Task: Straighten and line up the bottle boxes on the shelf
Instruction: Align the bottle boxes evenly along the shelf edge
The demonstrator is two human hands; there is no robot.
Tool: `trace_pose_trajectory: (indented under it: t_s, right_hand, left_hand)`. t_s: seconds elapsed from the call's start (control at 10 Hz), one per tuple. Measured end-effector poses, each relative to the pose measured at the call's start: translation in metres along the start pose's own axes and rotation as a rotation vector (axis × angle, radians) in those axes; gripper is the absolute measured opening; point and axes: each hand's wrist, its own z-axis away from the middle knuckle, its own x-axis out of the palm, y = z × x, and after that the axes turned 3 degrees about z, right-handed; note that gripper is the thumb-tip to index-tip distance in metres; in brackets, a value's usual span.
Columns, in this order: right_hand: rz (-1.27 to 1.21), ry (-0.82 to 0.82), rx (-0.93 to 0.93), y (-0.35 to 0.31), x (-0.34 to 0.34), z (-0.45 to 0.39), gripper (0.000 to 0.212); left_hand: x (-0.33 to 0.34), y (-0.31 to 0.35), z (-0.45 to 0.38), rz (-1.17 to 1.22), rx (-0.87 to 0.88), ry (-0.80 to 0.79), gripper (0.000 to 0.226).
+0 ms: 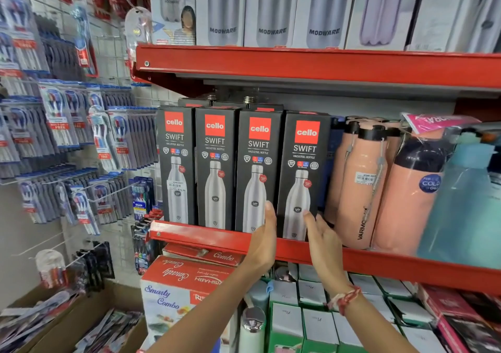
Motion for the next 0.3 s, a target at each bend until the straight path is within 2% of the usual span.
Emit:
trace_pose_trajectory:
  t_s: [0.1, 0.2, 0.3]
  right_hand:
    - [0.005, -0.011, 0.003, -0.012, -0.004, 0.003, 0.077]
    - [0.009, 0.036, -0.096, -0.04, -0.005, 0.007, 0.066]
    - [0.002, 0.162, -0.428, -0.103, -0.01, 0.01, 0.056]
  left_hand:
    - [-0.004, 0.013, 0.012, -0.006, 0.028, -0.055, 0.136]
    - [-0.021, 0.034, 0.022, -0.094, 0.169, -0.063, 0.118]
    - [-0.048, 0.082, 0.032, -0.217, 0.5, 0.097, 0.065]
